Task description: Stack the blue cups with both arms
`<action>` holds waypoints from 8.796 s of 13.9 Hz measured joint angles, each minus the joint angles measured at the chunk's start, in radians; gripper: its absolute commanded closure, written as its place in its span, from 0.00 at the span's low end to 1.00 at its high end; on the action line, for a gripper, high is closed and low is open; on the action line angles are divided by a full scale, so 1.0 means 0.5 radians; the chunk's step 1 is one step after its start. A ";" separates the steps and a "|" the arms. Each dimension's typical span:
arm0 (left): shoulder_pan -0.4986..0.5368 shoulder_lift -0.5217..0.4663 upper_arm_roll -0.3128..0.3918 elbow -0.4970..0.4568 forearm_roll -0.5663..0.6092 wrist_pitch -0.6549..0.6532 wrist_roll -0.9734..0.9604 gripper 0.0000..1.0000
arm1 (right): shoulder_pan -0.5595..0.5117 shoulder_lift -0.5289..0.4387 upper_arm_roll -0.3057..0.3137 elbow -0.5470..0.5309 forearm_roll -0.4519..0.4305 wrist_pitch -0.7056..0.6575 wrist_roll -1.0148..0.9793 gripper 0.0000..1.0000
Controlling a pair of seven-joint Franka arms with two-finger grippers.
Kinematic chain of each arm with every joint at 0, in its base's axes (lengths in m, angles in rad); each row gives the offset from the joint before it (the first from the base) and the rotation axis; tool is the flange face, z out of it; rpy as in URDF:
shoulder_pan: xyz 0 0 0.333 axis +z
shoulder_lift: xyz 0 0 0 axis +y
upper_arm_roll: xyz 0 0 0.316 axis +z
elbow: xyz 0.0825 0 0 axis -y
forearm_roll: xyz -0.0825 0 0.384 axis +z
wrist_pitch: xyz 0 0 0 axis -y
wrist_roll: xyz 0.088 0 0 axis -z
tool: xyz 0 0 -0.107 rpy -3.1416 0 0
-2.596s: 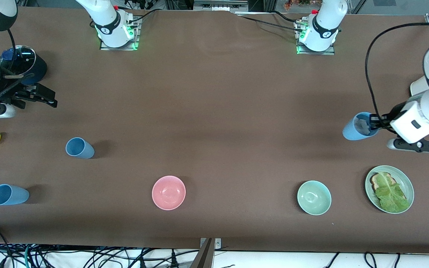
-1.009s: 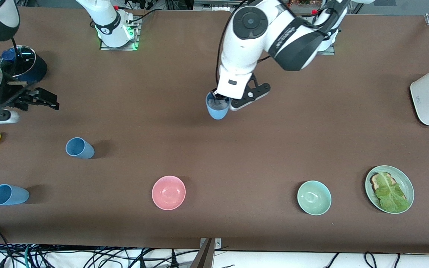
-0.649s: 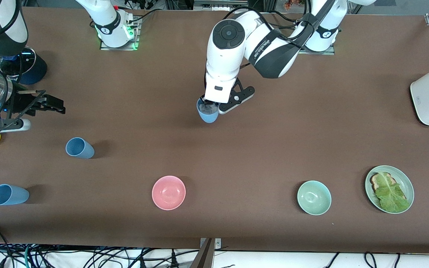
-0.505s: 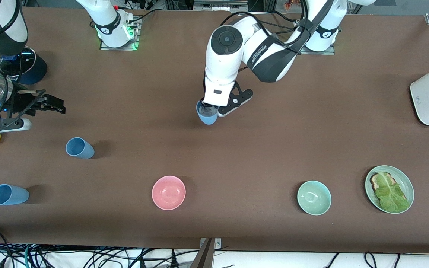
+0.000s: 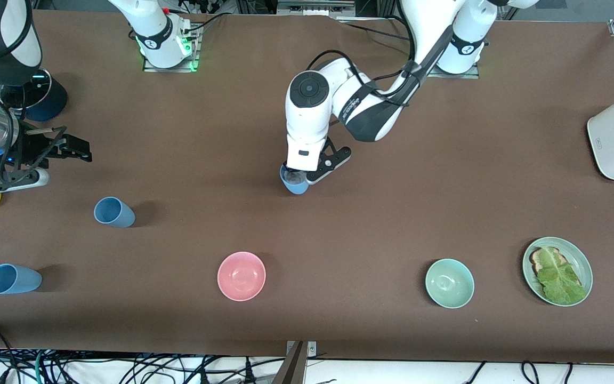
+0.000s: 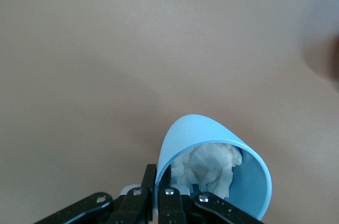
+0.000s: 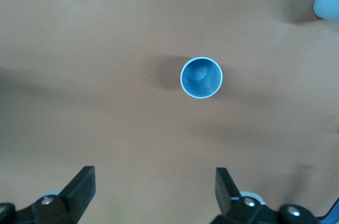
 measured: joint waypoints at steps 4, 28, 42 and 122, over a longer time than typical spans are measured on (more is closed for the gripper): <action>-0.040 0.053 0.001 0.000 0.000 0.065 -0.075 1.00 | 0.000 0.091 -0.002 -0.036 -0.055 0.151 -0.045 0.35; -0.098 0.228 0.028 0.001 0.189 0.244 -0.227 0.37 | -0.164 0.575 -0.155 -0.475 0.046 1.231 -0.612 0.56; 0.060 -0.008 0.038 0.028 0.181 0.076 0.495 0.01 | -0.164 0.633 -0.154 -0.472 0.090 1.259 -0.616 1.00; 1.240 -1.442 0.431 -0.383 -0.212 -1.248 3.128 0.00 | 0.300 -0.329 -0.187 -0.059 0.183 -0.107 0.497 0.00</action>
